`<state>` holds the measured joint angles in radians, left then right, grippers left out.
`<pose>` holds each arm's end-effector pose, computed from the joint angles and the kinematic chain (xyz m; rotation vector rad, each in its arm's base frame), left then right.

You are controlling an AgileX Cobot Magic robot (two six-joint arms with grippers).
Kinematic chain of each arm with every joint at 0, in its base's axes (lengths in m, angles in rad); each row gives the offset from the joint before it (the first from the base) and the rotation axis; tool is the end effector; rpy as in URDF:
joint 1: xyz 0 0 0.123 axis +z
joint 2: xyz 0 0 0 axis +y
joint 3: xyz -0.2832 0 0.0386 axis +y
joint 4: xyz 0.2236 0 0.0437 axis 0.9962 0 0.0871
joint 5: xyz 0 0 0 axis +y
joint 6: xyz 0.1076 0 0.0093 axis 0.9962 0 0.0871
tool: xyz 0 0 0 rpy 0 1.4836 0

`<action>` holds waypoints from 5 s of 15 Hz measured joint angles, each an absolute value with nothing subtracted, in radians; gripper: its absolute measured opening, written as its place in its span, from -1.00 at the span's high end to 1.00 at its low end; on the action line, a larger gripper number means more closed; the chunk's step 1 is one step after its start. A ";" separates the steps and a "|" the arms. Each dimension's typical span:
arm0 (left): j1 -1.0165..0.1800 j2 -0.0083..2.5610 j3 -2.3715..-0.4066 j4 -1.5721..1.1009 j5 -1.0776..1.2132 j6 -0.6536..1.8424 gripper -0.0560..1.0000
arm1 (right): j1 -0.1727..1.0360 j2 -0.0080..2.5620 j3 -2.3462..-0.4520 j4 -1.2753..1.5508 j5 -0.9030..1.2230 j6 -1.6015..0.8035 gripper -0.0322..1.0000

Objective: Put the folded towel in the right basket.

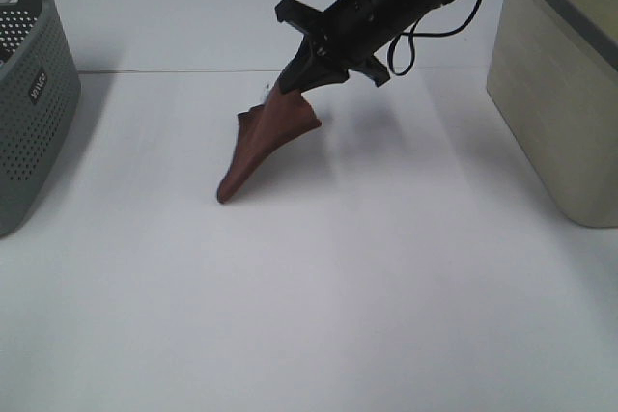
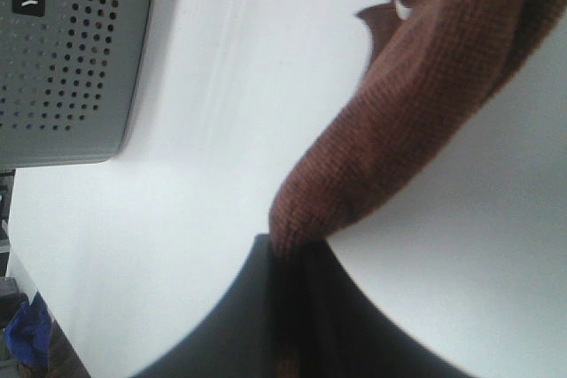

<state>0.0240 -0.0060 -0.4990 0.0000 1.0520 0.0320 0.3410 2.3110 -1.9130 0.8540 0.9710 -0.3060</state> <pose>-0.0121 -0.0003 0.2583 0.0081 2.0308 0.0353 0.4323 0.2248 0.1853 -0.3313 2.6578 1.0906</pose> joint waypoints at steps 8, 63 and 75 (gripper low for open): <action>0.024 -0.006 -0.499 0.000 1.052 0.032 -0.77 | 0.138 2.048 -1.913 0.760 1.151 -0.284 0.85; 0.024 -0.006 -0.499 0.000 1.052 0.032 -0.77 | 0.096 1.466 -1.378 0.000 1.215 -0.056 -0.78; 0.024 -0.006 -0.499 0.000 1.052 0.032 -0.77 | 0.096 0.417 -0.569 0.000 1.214 -0.023 -0.78</action>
<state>0.0240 -0.0060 -0.4990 0.0000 1.0520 0.0320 0.0960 0.4170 -0.5690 0.0000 1.2140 -0.0230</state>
